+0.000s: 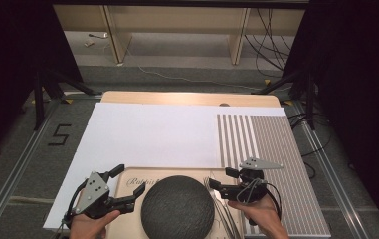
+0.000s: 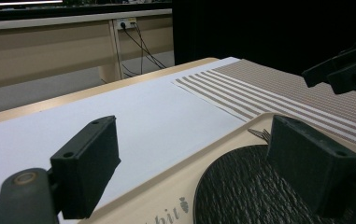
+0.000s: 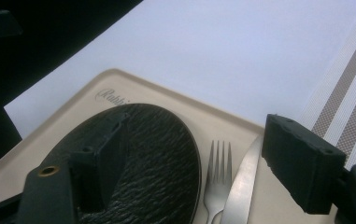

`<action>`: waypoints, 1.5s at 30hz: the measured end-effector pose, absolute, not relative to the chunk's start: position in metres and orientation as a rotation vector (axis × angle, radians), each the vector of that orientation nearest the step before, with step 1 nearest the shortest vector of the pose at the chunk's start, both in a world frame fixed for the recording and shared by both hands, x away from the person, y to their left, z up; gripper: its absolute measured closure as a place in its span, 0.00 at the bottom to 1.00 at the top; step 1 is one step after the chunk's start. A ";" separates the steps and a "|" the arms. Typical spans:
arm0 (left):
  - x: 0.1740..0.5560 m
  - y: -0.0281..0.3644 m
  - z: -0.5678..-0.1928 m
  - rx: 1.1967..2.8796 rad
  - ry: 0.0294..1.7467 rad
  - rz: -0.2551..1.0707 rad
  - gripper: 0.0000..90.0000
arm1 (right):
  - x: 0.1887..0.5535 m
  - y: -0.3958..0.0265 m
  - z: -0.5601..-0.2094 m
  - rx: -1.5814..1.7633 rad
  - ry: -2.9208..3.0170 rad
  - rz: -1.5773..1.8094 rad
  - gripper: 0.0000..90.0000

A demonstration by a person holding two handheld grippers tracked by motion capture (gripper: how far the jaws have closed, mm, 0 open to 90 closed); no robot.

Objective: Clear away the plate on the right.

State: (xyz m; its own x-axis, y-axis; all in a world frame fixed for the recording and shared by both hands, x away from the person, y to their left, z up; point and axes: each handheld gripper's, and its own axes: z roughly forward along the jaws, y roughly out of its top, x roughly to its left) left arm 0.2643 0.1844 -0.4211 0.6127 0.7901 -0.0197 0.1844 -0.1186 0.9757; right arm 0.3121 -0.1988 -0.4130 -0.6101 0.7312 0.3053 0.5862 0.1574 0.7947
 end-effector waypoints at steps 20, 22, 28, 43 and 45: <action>0.264 0.184 -0.421 1.643 0.821 0.629 0.18 | 0.303 -0.206 -0.401 1.200 2.228 1.475 0.19; 0.264 0.184 -0.421 1.644 0.820 0.628 0.18 | 0.301 -0.206 -0.399 1.180 2.220 1.476 0.19; 0.264 0.184 -0.421 1.646 0.819 0.627 0.18 | 0.298 -0.210 -0.396 1.158 2.196 1.494 0.19; 0.264 0.184 -0.421 1.648 0.816 0.626 0.18 | 0.285 -0.226 -0.398 1.090 2.136 1.510 0.18; 0.264 0.184 -0.422 1.649 0.816 0.626 0.18 | 0.284 -0.226 -0.398 1.086 2.132 1.511 0.18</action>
State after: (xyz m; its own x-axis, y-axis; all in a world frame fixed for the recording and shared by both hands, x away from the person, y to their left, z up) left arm 0.2642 0.1837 -0.4215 0.6179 0.7860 -0.0181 0.1855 -0.1234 0.9749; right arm 0.2837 -0.2258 -0.3983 -0.6642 0.7283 0.1687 0.4004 0.1560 0.9030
